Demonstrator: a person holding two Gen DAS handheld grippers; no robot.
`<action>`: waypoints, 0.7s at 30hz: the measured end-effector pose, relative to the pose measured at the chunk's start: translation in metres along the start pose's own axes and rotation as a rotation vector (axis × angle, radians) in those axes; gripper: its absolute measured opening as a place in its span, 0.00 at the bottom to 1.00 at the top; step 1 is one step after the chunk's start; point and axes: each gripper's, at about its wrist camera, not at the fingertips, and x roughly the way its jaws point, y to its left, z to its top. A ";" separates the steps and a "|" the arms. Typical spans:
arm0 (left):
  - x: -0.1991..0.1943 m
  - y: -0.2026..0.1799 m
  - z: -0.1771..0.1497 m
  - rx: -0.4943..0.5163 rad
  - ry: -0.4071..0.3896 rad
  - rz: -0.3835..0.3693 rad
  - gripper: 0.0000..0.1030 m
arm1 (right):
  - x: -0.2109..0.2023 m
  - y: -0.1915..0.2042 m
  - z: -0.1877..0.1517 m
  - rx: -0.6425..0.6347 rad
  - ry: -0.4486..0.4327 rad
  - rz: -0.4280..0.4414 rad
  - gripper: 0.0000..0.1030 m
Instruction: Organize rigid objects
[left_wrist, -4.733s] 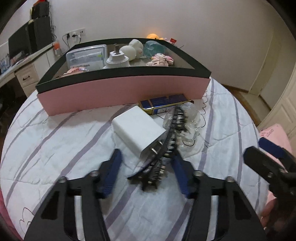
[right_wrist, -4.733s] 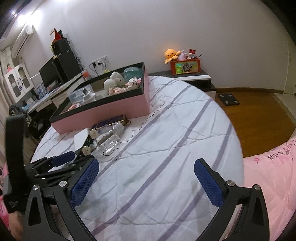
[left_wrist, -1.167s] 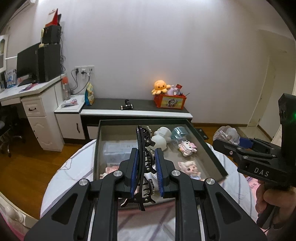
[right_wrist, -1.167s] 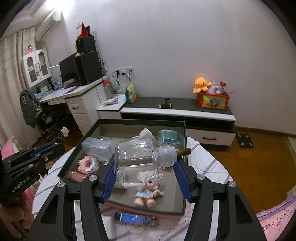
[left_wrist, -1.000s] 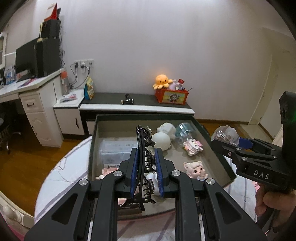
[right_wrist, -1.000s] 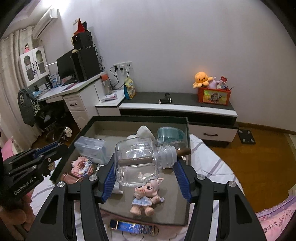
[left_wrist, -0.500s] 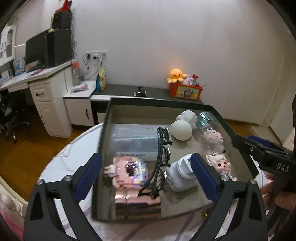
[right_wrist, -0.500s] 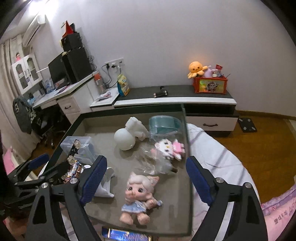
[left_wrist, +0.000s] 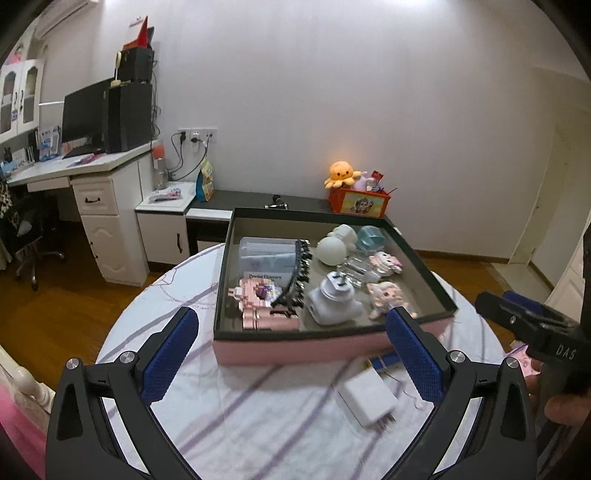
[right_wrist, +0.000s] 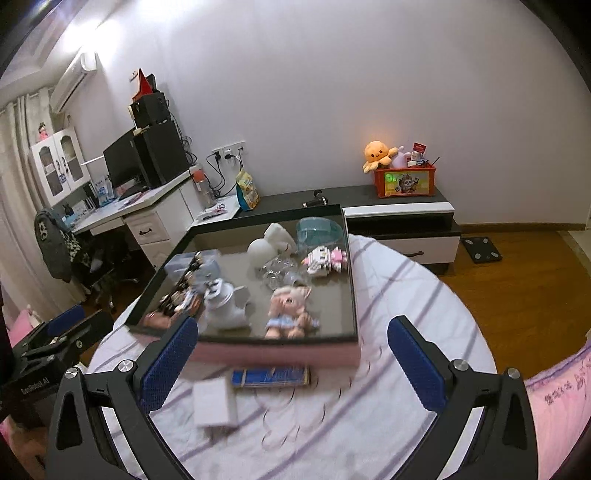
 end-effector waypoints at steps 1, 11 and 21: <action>-0.006 -0.002 -0.002 0.004 -0.005 0.000 1.00 | -0.005 0.001 -0.004 0.004 -0.001 0.007 1.00; -0.050 -0.022 -0.026 0.025 -0.016 -0.004 1.00 | -0.050 0.001 -0.044 0.060 -0.024 -0.002 1.00; -0.087 -0.026 -0.049 0.002 -0.024 0.014 1.00 | -0.082 0.003 -0.069 0.051 -0.048 -0.061 1.00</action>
